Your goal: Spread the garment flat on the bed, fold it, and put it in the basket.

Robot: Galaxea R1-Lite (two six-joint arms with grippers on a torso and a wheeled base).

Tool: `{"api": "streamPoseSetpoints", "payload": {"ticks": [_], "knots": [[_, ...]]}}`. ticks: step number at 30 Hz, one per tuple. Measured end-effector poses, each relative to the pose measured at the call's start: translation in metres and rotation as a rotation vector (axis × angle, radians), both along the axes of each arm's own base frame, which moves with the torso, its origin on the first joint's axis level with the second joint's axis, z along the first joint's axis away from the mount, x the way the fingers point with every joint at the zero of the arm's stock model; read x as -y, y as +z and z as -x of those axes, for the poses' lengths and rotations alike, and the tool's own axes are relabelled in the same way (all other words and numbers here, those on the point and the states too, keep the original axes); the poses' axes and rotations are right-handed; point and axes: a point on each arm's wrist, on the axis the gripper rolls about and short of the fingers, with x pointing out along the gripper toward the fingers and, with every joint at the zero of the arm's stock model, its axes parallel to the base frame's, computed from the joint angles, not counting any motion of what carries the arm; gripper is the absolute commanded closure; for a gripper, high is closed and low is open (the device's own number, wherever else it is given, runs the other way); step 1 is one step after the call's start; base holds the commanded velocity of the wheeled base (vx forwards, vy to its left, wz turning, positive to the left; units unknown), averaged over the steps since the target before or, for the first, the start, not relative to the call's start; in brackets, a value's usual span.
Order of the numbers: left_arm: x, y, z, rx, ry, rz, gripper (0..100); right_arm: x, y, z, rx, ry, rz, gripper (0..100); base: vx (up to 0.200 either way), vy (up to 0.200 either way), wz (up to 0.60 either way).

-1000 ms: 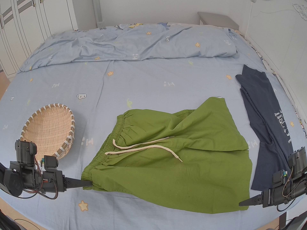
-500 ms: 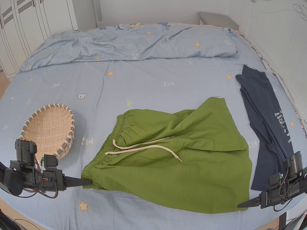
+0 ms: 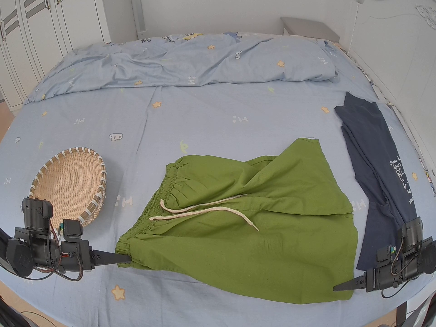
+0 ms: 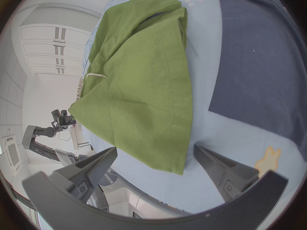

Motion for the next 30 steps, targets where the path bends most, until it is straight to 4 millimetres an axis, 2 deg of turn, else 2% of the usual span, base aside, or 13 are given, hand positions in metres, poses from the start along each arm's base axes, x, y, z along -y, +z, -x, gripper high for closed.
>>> {"api": "streamPoseSetpoints", "payload": {"ticks": [15, 16, 30], "knots": [[0.000, -0.001, -0.003, -0.005, -0.002, 0.000, 100, -0.002, -0.014, -0.005, -0.042, 0.037, -0.100, 0, 0.000, 0.000, 0.00], [0.000, -0.001, -0.003, -0.005, -0.001, 0.000, 100, -0.002, -0.015, -0.006, -0.043, 0.038, -0.101, 100, 0.000, 0.000, 0.00], [-0.003, -0.005, 0.000, -0.032, 0.013, 0.003, 100, 0.000, -0.016, -0.006, -0.052, 0.024, -0.098, 100, 0.000, 0.000, 0.00]]}}
